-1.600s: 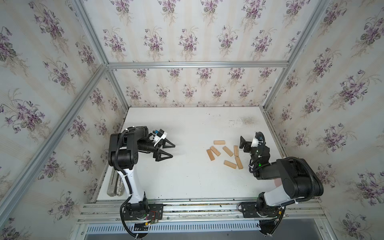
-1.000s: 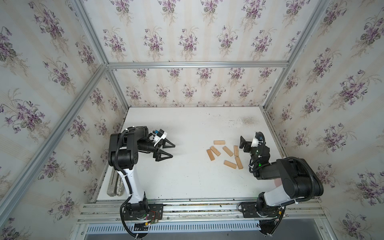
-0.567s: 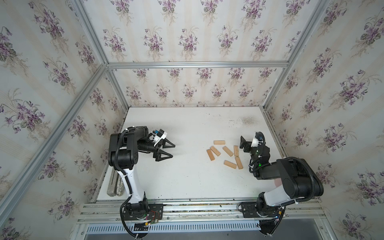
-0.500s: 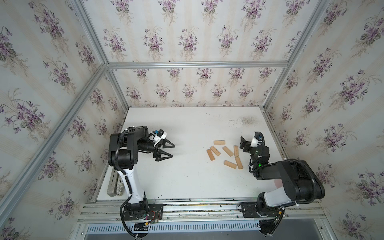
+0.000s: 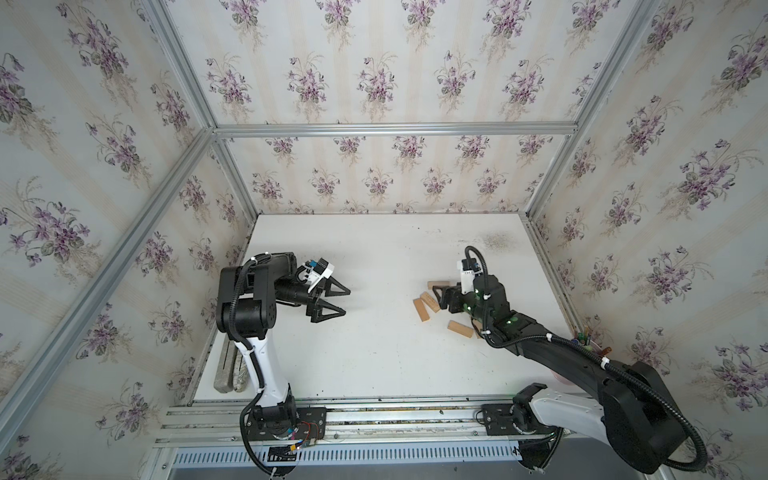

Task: Assemble the number 8 with building blocks
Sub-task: Adjust the building block at the center of the board.

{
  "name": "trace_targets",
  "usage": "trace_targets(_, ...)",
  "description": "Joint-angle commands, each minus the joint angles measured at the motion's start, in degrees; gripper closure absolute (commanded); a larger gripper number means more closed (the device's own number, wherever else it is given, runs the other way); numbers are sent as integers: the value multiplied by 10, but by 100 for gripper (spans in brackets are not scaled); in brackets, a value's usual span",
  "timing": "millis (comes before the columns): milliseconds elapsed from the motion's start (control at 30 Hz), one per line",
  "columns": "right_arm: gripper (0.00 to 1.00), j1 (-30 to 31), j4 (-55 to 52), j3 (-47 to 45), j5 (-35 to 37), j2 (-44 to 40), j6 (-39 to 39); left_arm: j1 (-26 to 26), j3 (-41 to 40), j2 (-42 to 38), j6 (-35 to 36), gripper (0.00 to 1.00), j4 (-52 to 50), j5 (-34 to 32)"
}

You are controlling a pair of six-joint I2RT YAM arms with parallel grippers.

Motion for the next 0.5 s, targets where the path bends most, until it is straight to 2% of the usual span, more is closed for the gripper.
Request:
trace_targets(0, 20, 40, -73, 18, 8, 25, 112, 1, 1, -1, 219, 0, -97, 3)
trace_targets(200, 26, 74, -178, 103, 58, 115, 137, 0, 2, -1, 219, 1, -98, 3)
trace_targets(333, 35, 82, -224, 160, 54, 175, 136, 1, 1, -1, 219, 0, -98, 3)
trace_targets(467, 38, 85, -262, 207, 70, 222, 126, 1, 1, -1, 219, 0, -98, 3)
